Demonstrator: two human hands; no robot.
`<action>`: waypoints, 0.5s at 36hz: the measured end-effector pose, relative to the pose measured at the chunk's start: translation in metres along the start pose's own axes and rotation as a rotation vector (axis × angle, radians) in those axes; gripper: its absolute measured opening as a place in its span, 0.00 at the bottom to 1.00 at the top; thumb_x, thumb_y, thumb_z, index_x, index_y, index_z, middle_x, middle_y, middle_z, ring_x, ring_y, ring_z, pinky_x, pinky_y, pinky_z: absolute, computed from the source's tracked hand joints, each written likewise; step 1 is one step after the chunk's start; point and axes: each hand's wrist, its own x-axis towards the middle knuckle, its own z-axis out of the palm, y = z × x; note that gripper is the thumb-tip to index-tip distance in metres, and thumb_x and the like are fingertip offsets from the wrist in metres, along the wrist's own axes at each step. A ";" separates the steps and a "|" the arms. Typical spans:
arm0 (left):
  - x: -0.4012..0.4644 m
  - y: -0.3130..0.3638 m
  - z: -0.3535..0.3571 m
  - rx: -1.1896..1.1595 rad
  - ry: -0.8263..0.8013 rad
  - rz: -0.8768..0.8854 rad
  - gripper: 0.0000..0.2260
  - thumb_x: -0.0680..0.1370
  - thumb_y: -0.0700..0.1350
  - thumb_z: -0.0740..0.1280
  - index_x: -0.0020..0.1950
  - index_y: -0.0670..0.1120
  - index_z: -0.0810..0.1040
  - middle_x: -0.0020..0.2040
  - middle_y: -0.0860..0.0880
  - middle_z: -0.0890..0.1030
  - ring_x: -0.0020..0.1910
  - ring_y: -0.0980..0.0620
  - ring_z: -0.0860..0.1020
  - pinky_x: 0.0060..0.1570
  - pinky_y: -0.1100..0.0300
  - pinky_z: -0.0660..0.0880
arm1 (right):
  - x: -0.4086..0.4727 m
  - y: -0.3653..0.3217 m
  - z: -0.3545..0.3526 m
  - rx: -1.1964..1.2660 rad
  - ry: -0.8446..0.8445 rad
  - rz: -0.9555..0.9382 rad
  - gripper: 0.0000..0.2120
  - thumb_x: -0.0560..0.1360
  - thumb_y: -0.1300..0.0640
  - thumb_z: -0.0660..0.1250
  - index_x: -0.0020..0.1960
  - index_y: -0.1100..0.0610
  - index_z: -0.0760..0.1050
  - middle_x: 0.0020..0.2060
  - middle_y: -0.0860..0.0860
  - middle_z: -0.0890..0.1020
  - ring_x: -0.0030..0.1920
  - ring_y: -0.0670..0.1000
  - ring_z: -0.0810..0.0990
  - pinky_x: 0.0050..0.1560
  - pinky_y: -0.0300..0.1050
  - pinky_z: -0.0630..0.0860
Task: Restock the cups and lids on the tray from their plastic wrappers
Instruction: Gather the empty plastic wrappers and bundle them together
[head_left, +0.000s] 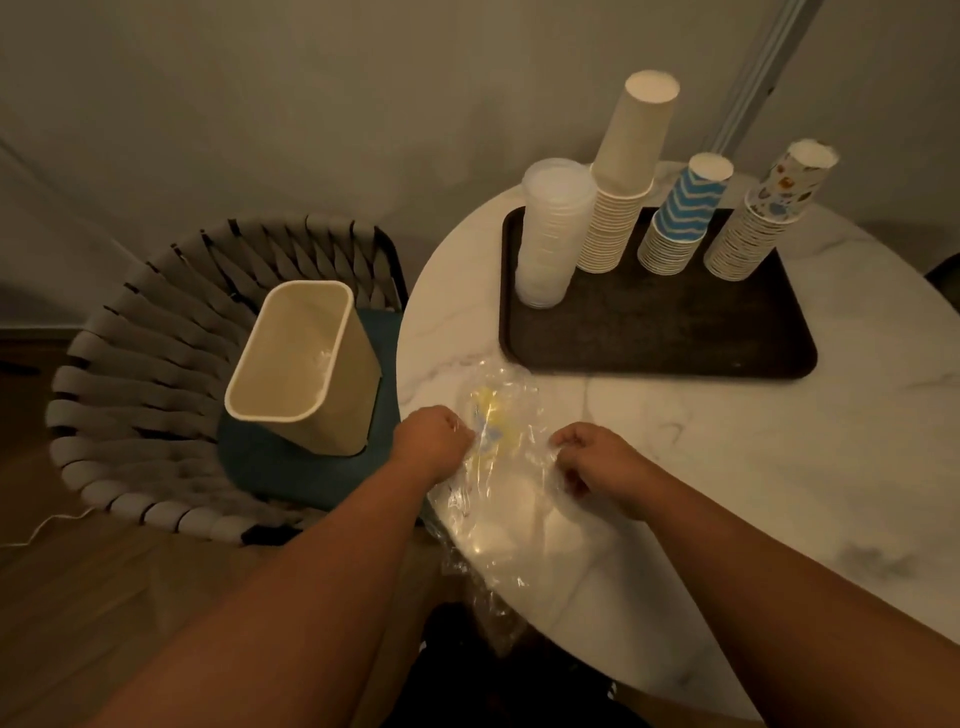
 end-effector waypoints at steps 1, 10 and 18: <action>-0.001 0.001 0.003 -0.048 -0.012 0.022 0.08 0.79 0.49 0.67 0.47 0.44 0.78 0.45 0.46 0.80 0.48 0.46 0.79 0.53 0.51 0.77 | -0.002 -0.001 -0.002 0.037 -0.025 0.009 0.09 0.76 0.63 0.63 0.55 0.57 0.77 0.39 0.57 0.80 0.36 0.53 0.77 0.42 0.49 0.78; -0.005 0.013 0.004 -0.562 -0.045 0.012 0.09 0.78 0.47 0.70 0.44 0.44 0.75 0.36 0.44 0.81 0.34 0.48 0.78 0.43 0.49 0.78 | -0.004 0.002 -0.012 0.318 0.110 -0.023 0.04 0.80 0.63 0.63 0.47 0.61 0.76 0.37 0.56 0.80 0.30 0.47 0.78 0.29 0.39 0.75; 0.007 0.024 0.001 -0.536 0.127 0.040 0.10 0.75 0.53 0.72 0.45 0.47 0.78 0.38 0.46 0.80 0.34 0.50 0.75 0.36 0.57 0.73 | -0.008 0.013 -0.034 0.285 0.248 -0.057 0.04 0.80 0.58 0.66 0.45 0.55 0.74 0.41 0.54 0.79 0.36 0.49 0.75 0.30 0.41 0.73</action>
